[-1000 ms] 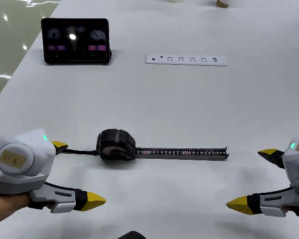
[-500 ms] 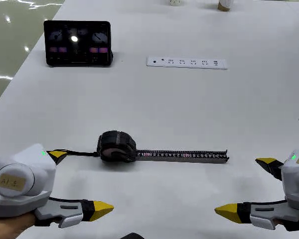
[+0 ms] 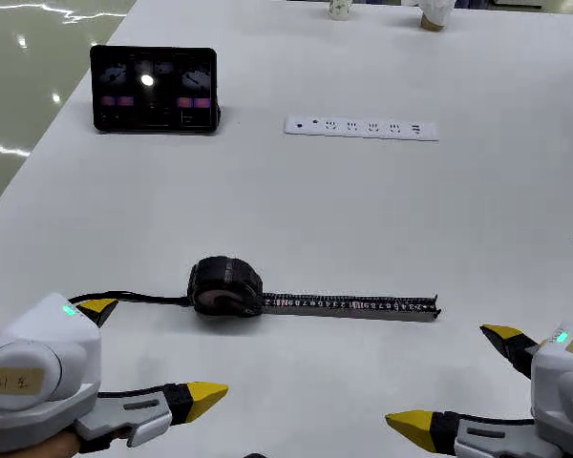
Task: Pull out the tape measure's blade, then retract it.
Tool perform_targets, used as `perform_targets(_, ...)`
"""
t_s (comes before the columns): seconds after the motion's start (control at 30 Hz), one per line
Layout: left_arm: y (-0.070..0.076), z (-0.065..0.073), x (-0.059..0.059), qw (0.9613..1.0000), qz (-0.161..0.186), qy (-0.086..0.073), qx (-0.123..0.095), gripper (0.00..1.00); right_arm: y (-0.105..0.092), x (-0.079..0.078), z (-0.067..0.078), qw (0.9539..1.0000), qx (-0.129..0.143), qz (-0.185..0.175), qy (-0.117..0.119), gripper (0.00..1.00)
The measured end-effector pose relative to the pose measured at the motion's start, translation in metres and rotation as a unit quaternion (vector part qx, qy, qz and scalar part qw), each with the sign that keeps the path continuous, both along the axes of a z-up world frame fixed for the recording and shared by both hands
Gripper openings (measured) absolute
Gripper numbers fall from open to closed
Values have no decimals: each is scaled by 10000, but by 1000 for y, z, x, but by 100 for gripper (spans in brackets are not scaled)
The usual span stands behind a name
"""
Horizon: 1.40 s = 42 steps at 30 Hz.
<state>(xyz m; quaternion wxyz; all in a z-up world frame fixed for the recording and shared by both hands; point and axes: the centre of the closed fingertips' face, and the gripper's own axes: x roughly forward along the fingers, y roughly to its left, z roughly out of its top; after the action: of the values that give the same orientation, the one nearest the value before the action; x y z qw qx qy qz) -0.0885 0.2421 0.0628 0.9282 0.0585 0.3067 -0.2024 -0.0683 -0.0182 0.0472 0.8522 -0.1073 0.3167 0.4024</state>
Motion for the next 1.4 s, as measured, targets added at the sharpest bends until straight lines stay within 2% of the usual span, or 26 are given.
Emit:
perform_targets(0.13, -3, 3, 1, 10000, 83, -15, -14, 98, 6, -3, 6, 9999, 50, -126, -85, 99)
perform_targets(0.33, -8, 11, -3, 9993, 382, -4, -38, 99, 11, -6, 13, 9993, 51, -378, -56, 99)
perform_targets(0.43, -17, 14, -8, 9995, 308, -70, -91, 99, 14, -6, 18, 9985, 153, -517, -66, 99)
perform_targets(0.57, -25, 12, -12, 9996, 228, -154, 17, 99, 19, -5, 24, 9978, 224, -606, -178, 99)
perform_targets(0.67, -31, 11, -14, 9996, 252, -119, -71, 99, 22, -7, 25, 9978, 187, -603, -218, 99)
perform_targets(0.8, -37, 13, -16, 9995, 265, -189, -58, 99, 23, -8, 27, 9968, 204, -719, -272, 99)
perform_targets(0.9, -40, 13, -17, 9993, 316, -173, -97, 99, 23, -9, 26, 9964, 205, -774, -268, 99)
perform_targets(1.03, -42, 11, -18, 9991, 382, -138, -101, 99, 21, -9, 24, 9954, 103, -912, -279, 99)
perform_targets(1.4, -44, 10, -20, 9990, 409, -124, -99, 99, 24, -12, 27, 9946, 250, -978, -254, 97)
